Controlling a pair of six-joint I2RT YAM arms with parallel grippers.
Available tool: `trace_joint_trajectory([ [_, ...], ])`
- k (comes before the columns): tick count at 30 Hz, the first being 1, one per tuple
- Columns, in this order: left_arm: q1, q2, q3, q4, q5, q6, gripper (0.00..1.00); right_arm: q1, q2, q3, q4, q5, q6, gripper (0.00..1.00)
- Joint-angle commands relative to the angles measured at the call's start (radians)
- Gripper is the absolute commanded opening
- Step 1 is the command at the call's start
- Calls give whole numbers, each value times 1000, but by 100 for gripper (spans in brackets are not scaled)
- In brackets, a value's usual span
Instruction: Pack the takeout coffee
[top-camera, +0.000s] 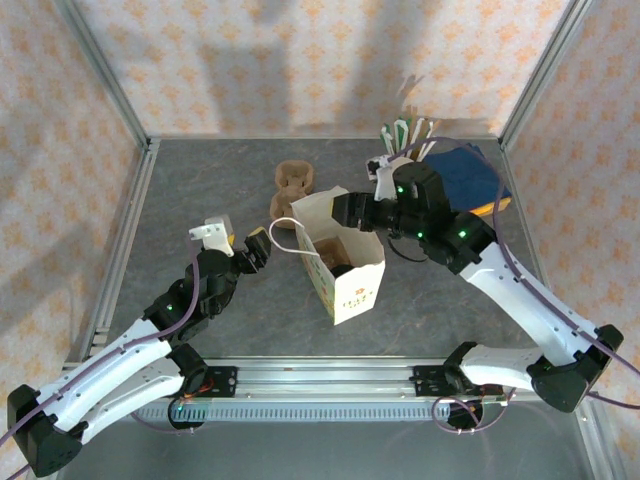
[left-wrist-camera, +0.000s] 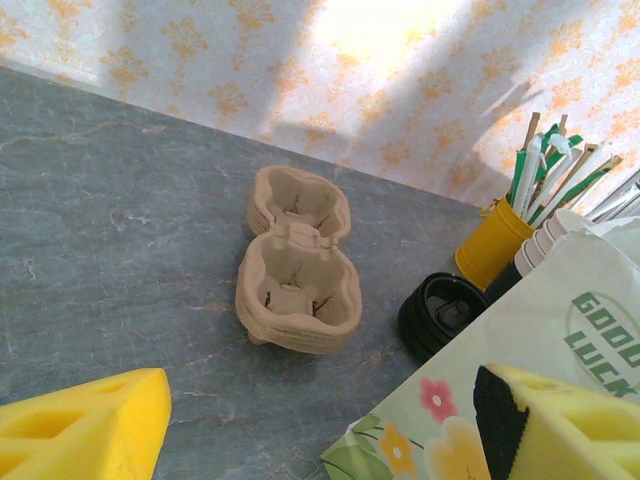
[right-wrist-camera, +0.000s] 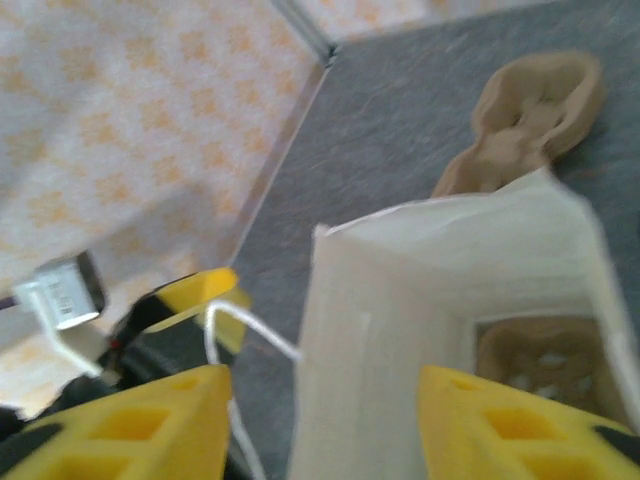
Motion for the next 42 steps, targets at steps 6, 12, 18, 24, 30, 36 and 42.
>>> trace_joint_trajectory([
  [6,9,8,15,4,-5,39,81,-12,-164,-94,102,473,-145,79],
  [12,9,-11,-9,18,2,19,81,-134,-200,-142,164,667,-202,100],
  [18,9,-16,-16,26,10,18,81,-323,-188,-225,330,680,-271,100],
  [24,9,-10,-23,46,25,21,81,-495,-132,-343,588,684,-311,100],
  [30,10,-2,-32,72,49,17,81,-599,-20,-406,793,660,-376,99],
  [36,9,-1,-38,81,64,17,81,-694,107,-412,934,568,-396,100],
  [42,9,-21,-52,79,72,5,81,-757,226,-382,985,546,-382,100],
])
